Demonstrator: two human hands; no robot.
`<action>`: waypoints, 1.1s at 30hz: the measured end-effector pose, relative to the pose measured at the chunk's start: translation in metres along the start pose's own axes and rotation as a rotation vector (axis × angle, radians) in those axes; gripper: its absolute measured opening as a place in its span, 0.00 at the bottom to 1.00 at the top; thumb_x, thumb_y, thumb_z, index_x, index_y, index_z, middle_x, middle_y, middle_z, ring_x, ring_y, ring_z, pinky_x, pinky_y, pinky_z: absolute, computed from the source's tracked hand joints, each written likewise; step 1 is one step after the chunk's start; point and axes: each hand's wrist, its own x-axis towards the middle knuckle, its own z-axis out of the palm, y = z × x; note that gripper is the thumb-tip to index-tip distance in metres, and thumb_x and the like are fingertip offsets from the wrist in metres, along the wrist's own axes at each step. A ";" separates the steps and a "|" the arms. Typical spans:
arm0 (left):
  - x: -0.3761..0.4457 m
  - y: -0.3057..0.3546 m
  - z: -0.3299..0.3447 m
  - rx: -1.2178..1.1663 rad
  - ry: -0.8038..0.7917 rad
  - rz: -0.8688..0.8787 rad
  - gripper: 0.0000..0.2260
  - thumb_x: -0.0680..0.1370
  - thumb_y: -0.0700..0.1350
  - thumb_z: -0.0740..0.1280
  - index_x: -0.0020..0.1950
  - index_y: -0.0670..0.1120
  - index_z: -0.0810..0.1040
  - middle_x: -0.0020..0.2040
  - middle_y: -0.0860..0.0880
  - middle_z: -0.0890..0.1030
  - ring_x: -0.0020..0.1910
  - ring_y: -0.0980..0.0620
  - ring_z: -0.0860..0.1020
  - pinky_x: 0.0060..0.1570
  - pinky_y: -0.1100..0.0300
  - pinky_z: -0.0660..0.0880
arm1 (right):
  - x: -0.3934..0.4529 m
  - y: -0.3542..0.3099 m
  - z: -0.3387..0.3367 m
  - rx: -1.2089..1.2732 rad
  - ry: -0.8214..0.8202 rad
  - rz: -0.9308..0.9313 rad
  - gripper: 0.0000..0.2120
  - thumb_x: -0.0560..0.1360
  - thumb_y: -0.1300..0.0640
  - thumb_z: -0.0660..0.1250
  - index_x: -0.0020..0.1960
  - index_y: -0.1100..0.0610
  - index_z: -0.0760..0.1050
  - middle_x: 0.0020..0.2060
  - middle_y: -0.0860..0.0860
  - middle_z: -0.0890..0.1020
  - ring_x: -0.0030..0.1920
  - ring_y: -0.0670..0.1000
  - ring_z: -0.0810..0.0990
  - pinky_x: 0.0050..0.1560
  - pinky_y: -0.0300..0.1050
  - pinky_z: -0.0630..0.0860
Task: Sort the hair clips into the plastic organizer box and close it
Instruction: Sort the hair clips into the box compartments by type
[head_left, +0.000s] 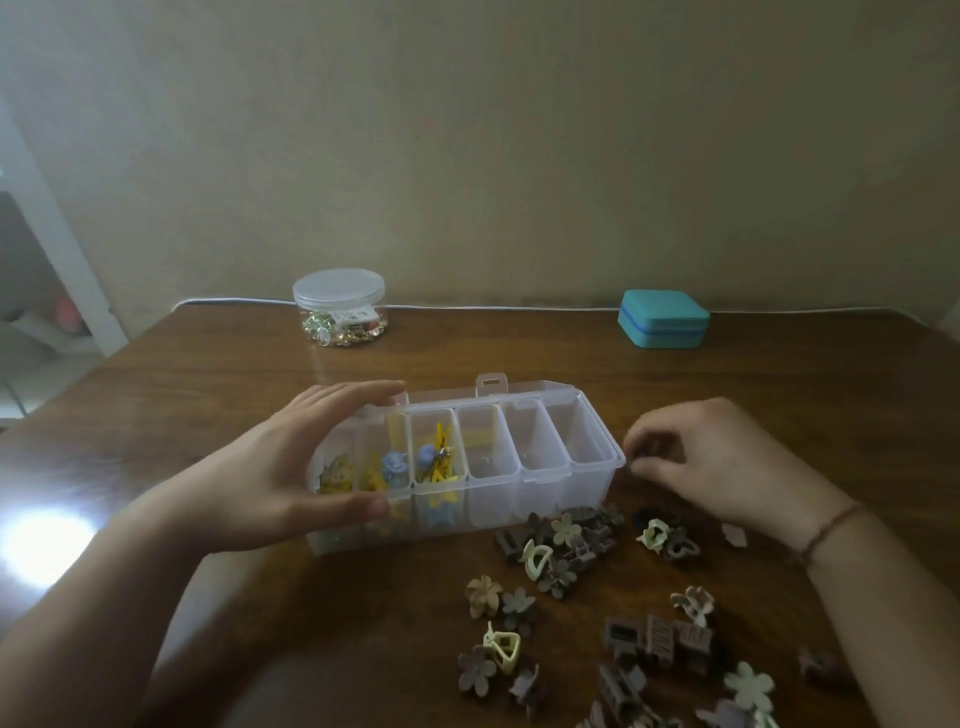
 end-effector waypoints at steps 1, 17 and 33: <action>0.000 0.001 -0.001 -0.007 -0.014 0.003 0.40 0.65 0.71 0.69 0.74 0.67 0.59 0.66 0.71 0.67 0.69 0.65 0.66 0.67 0.54 0.69 | -0.002 0.001 -0.003 0.037 0.125 -0.009 0.11 0.74 0.52 0.70 0.45 0.36 0.73 0.47 0.40 0.79 0.47 0.40 0.77 0.48 0.39 0.78; 0.004 0.009 0.005 0.015 -0.033 0.015 0.40 0.63 0.72 0.69 0.73 0.68 0.59 0.64 0.69 0.68 0.68 0.59 0.68 0.67 0.45 0.68 | -0.033 -0.030 -0.014 0.274 0.252 -0.476 0.03 0.71 0.46 0.65 0.43 0.41 0.78 0.42 0.39 0.80 0.40 0.43 0.79 0.34 0.30 0.74; 0.003 0.008 0.005 0.002 -0.038 0.015 0.40 0.64 0.72 0.69 0.74 0.66 0.61 0.68 0.66 0.68 0.70 0.59 0.67 0.67 0.47 0.70 | -0.040 -0.035 -0.003 -0.346 -0.165 -0.308 0.17 0.77 0.48 0.66 0.63 0.34 0.70 0.60 0.36 0.76 0.60 0.43 0.74 0.60 0.46 0.74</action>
